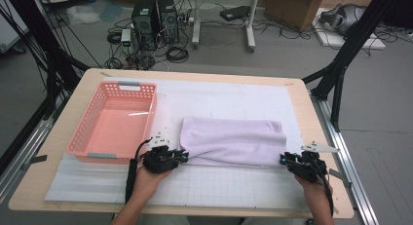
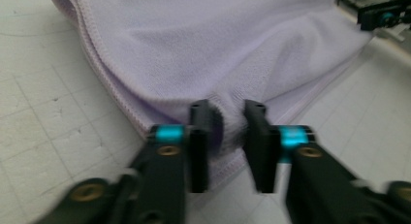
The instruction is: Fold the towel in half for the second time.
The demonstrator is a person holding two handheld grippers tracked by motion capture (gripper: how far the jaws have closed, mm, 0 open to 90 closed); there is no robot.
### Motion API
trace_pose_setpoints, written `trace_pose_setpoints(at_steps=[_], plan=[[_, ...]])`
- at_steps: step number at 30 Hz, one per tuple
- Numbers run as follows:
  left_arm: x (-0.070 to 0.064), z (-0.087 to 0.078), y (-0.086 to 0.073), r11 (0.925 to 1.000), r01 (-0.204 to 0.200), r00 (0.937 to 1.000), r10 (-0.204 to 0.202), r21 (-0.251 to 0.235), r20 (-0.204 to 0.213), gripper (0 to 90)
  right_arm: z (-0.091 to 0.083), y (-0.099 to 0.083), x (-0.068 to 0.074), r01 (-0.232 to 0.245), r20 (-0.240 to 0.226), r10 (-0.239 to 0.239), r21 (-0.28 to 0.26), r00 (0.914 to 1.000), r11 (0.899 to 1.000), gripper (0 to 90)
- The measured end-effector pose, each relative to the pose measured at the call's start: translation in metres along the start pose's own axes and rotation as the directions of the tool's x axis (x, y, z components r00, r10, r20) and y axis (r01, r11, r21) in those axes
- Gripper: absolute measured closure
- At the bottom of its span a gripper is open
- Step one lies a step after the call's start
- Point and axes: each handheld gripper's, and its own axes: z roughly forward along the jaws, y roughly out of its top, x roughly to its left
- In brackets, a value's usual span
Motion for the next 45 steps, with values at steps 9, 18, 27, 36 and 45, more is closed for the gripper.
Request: trace_pose_setpoints(at_steps=[9,18,27,36,45], plan=[[0.007,-0.022,-0.001,0.9981,0.043,0.9988,-0.042,-0.043,0.026,82.9,-0.024,-0.001,-0.002,0.007,-0.066,-0.012,-0.079,0.9977,0.997,88.1],[0.004,-0.029,-0.004,0.9963,0.077,0.9968,-0.076,-0.037,0.027,49.8,-0.036,-0.012,-0.006,-0.030,-0.068,0.025,-0.078,0.9974,0.996,68.6],[0.008,-0.011,0.013,0.9965,0.010,0.9991,-0.014,-0.083,-0.041,56.6,-0.016,0.001,0.013,0.059,-0.040,-0.063,-0.091,0.9972,0.994,69.5],[0.023,0.022,0.036,0.9973,0.025,0.9893,-0.034,-0.069,-0.142,53.4,0.020,0.006,0.008,0.087,0.038,-0.088,0.036,0.9954,0.996,73.7],[0.046,0.051,0.058,0.9966,0.074,0.9731,-0.080,-0.036,-0.216,50.1,0.011,0.017,0.000,0.075,0.022,-0.074,-0.038,0.9970,0.996,72.0]])
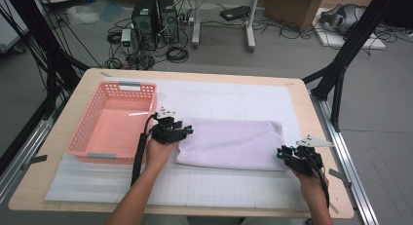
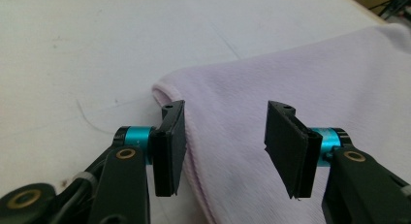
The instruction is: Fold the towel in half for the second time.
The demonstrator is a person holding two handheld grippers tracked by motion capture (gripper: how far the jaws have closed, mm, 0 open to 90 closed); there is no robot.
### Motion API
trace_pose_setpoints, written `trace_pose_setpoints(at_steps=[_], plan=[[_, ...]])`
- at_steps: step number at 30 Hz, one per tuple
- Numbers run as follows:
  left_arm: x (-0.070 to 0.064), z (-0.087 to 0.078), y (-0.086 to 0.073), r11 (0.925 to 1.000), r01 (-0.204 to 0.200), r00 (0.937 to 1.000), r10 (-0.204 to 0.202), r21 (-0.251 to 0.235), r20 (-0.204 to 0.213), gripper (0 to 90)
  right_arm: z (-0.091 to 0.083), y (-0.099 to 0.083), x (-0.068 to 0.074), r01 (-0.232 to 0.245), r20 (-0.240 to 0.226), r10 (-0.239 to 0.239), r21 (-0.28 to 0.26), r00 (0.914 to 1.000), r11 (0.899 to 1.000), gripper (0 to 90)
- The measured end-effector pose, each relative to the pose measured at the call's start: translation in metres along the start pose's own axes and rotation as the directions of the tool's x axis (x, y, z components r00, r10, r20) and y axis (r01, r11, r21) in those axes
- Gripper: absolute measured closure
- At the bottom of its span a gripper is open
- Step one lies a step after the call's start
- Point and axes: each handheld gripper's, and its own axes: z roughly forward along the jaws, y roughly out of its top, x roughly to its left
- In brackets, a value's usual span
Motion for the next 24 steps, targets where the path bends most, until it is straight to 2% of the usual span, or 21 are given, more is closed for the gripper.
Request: trace_pose_setpoints(at_steps=[1,3,7,9,11,14,16,17,20,22,24], plan=[[0.001,0.002,0.000,0.9999,-0.003,0.9999,0.002,-0.011,-0.010,50.7,0.001,0.001,-0.002,0.000,0.002,0.000,-0.004,1.0000,1.000,71.9],[0.003,0.009,0.002,0.9999,-0.011,0.9996,0.011,0.009,-0.026,56.2,0.002,0.004,-0.003,-0.006,0.001,0.006,-0.009,1.0000,1.000,71.8],[0.002,0.020,0.001,0.9985,-0.029,0.9979,0.031,0.046,-0.057,75.4,0.007,0.009,-0.006,-0.013,-0.004,0.013,-0.018,0.9999,1.000,71.1],[0.002,0.022,0.000,0.9992,-0.009,0.9977,0.011,0.040,-0.066,82.0,0.012,0.011,-0.008,-0.013,-0.001,0.013,-0.015,0.9999,1.000,71.1],[0.002,0.021,0.001,0.9996,-0.014,0.9960,0.016,0.023,-0.088,83.4,0.016,0.013,-0.009,-0.011,0.008,0.011,-0.016,0.9999,1.000,71.3],[0.003,0.020,0.002,0.9999,0.002,0.9934,-0.004,-0.014,-0.114,83.2,0.022,0.016,-0.012,-0.019,0.035,0.020,-0.021,0.9992,1.000,71.7],[0.002,0.020,0.002,0.9992,0.011,0.9919,-0.016,-0.037,-0.126,82.5,0.026,0.019,-0.017,-0.042,0.057,0.044,-0.030,0.9974,0.999,71.0],[0.002,0.019,0.002,0.9986,0.014,0.9899,-0.021,-0.052,-0.140,79.2,0.028,0.020,-0.021,-0.059,0.075,0.061,-0.036,0.9953,0.998,70.0],[0.004,0.015,0.002,0.9973,0.017,0.9913,-0.026,-0.072,-0.129,70.8,0.034,0.026,-0.030,-0.085,0.090,0.088,-0.041,0.9921,0.996,66.0],[0.005,0.014,0.001,0.9980,0.030,0.9945,-0.035,-0.055,-0.098,64.6,0.043,0.030,-0.036,-0.083,0.081,0.085,-0.027,0.9931,0.996,58.2],[0.003,0.014,-0.001,0.9986,0.029,0.9957,-0.032,-0.043,-0.087,58.7,0.057,0.035,-0.040,-0.073,0.081,0.073,-0.004,0.9940,0.997,50.4]])
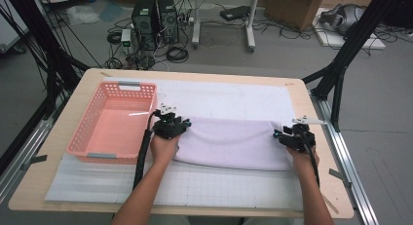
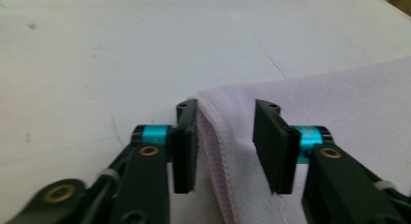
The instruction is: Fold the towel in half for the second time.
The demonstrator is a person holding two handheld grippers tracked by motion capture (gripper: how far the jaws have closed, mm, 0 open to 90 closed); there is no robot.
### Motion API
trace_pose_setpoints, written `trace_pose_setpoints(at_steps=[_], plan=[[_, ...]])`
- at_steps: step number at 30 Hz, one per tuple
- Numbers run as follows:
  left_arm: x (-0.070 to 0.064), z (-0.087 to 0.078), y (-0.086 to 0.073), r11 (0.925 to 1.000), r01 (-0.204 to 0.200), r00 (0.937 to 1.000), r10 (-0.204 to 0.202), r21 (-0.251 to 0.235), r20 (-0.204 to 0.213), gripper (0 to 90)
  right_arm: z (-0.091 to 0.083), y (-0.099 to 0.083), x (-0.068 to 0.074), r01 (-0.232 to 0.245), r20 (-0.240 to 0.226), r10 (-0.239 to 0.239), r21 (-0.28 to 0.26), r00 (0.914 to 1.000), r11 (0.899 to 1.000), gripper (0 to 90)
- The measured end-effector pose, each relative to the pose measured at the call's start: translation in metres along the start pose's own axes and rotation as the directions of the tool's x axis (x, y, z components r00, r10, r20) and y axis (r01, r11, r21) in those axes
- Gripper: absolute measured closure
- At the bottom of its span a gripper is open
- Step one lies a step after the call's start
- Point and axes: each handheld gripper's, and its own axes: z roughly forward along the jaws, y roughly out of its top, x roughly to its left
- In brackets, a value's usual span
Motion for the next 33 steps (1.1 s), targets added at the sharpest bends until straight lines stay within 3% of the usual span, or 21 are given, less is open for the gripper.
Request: trace_pose_setpoints(at_steps=[3,4,5,7,9,11,13,15,18,19,21,22,24,26,27,29,31,33], plan=[[0.000,0.001,-0.005,0.9997,0.015,0.9999,-0.015,0.017,0.007,53.5,0.019,0.005,-0.005,-0.032,0.001,0.032,0.049,0.9995,0.998,48.8],[0.000,0.002,-0.006,0.9995,0.016,0.9998,-0.016,0.028,0.009,51.9,0.022,0.005,-0.007,-0.053,-0.009,0.053,0.051,0.9985,0.997,54.0],[0.001,0.004,-0.008,0.9984,0.022,0.9997,-0.023,0.051,0.013,49.8,0.022,0.006,-0.009,-0.076,-0.016,0.077,0.044,0.9969,0.996,72.1],[0.001,0.004,-0.008,0.9976,0.033,0.9988,-0.035,0.060,0.035,50.6,0.021,0.008,-0.010,-0.070,0.014,0.070,0.041,0.9975,0.997,80.5],[-0.003,0.005,-0.009,0.9953,0.022,0.9968,-0.029,0.094,0.074,72.3,0.020,0.009,-0.008,-0.064,0.035,0.063,0.044,0.9974,0.997,82.5],[-0.007,0.005,-0.009,0.9952,0.024,0.9960,-0.032,0.095,0.084,79.4,0.019,0.009,-0.008,-0.057,0.063,0.054,0.042,0.9966,0.997,83.2],[-0.010,0.006,-0.009,0.9949,0.042,0.9933,-0.052,0.092,0.103,80.2,0.015,0.009,-0.010,-0.061,0.101,0.057,0.044,0.9933,0.997,83.5],[-0.014,0.008,-0.009,0.9966,0.046,0.9937,-0.052,0.069,0.099,80.4,0.011,0.008,-0.015,-0.093,0.103,0.090,0.028,0.9906,0.995,83.5],[-0.018,0.012,-0.009,0.9967,0.067,0.9918,-0.072,0.046,0.106,80.2,0.006,0.007,-0.021,-0.097,0.121,0.095,0.015,0.9881,0.995,83.4],[-0.019,0.012,-0.009,0.9973,0.057,0.9928,-0.061,0.045,0.103,79.2,0.005,0.007,-0.022,-0.098,0.130,0.096,0.012,0.9868,0.995,83.3],[-0.019,0.011,-0.009,0.9977,0.053,0.9930,-0.057,0.041,0.103,68.0,0.004,0.006,-0.021,-0.103,0.139,0.101,0.006,0.9851,0.995,81.3],[-0.019,0.006,-0.008,0.9991,0.012,0.9944,-0.016,0.040,0.105,59.4,0.003,0.005,-0.021,-0.117,0.127,0.115,0.008,0.9853,0.993,73.8],[-0.019,-0.002,-0.007,1.0000,-0.004,0.9934,0.004,0.005,0.115,53.5,-0.003,0.005,-0.020,-0.115,0.131,0.115,-0.009,0.9847,0.993,59.7],[-0.019,-0.007,-0.008,0.9998,-0.016,0.9921,0.018,-0.014,0.124,53.9,-0.014,0.003,-0.017,-0.089,0.104,0.094,-0.050,0.9901,0.995,59.3],[-0.021,-0.018,-0.010,0.9986,-0.035,0.9858,0.041,-0.039,0.163,55.3,-0.021,0.002,-0.014,-0.070,0.083,0.076,-0.068,0.9937,0.995,59.3],[-0.027,-0.025,-0.012,0.9968,-0.076,0.9770,0.080,-0.025,0.198,57.7,-0.032,-0.002,-0.008,-0.044,-0.005,0.043,-0.071,0.9990,0.997,59.5],[-0.032,-0.031,-0.016,0.9944,-0.096,0.9670,0.104,-0.045,0.233,59.7,-0.042,-0.009,0.002,0.021,-0.056,-0.024,-0.056,0.9981,0.998,63.2],[-0.037,-0.036,-0.020,0.9927,-0.114,0.9567,0.121,-0.040,0.265,60.0,-0.048,-0.016,0.008,0.048,-0.099,-0.053,-0.056,0.9937,0.997,67.3]])
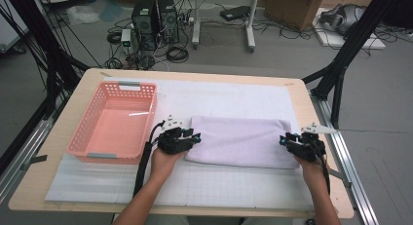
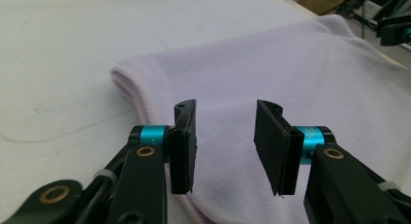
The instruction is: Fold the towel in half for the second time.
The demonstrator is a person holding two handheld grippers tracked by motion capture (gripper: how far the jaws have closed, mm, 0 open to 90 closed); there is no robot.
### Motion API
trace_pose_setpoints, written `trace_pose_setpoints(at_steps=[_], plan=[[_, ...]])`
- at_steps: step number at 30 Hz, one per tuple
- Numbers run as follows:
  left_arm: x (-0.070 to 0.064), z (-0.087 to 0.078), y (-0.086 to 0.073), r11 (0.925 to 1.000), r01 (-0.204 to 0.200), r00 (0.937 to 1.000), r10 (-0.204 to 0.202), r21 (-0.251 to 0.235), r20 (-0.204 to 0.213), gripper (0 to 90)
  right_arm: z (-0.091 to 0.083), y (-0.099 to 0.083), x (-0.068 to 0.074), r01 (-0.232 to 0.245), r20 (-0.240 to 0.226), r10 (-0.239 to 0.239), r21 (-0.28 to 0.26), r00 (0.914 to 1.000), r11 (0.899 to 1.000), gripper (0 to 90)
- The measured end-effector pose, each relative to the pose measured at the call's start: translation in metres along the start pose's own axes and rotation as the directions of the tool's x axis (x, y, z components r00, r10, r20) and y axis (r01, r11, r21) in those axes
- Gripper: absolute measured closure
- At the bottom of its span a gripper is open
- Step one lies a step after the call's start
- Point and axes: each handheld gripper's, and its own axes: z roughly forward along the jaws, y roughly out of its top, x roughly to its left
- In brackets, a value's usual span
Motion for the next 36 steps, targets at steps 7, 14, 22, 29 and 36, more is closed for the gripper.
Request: trace_pose_setpoints(at_steps=[7,14,22,29,36], plan=[[-0.018,0.004,-0.019,0.9887,-0.067,0.9978,0.065,0.134,0.013,65.2,-0.001,-0.025,0.019,0.094,-0.069,-0.085,0.130,0.9940,0.987,76.1],[-0.024,-0.010,-0.030,0.9866,-0.073,0.9967,0.077,0.146,-0.024,70.3,-0.027,-0.047,0.015,0.103,-0.048,-0.098,0.121,0.9940,0.987,76.2],[-0.024,-0.021,-0.035,0.9877,-0.063,0.9975,0.067,0.143,-0.023,71.3,-0.039,-0.047,0.012,0.042,-0.043,-0.039,0.062,0.9983,0.997,67.6],[-0.017,-0.037,-0.037,0.9919,-0.037,0.9973,0.044,0.121,-0.058,71.0,-0.035,-0.054,0.008,0.036,-0.013,-0.035,0.082,0.9993,0.996,69.2],[-0.010,-0.052,-0.031,0.9987,-0.018,0.9995,0.017,-0.047,-0.027,46.5,-0.053,-0.044,0.013,0.011,0.005,-0.010,-0.055,0.9999,0.998,55.7]])
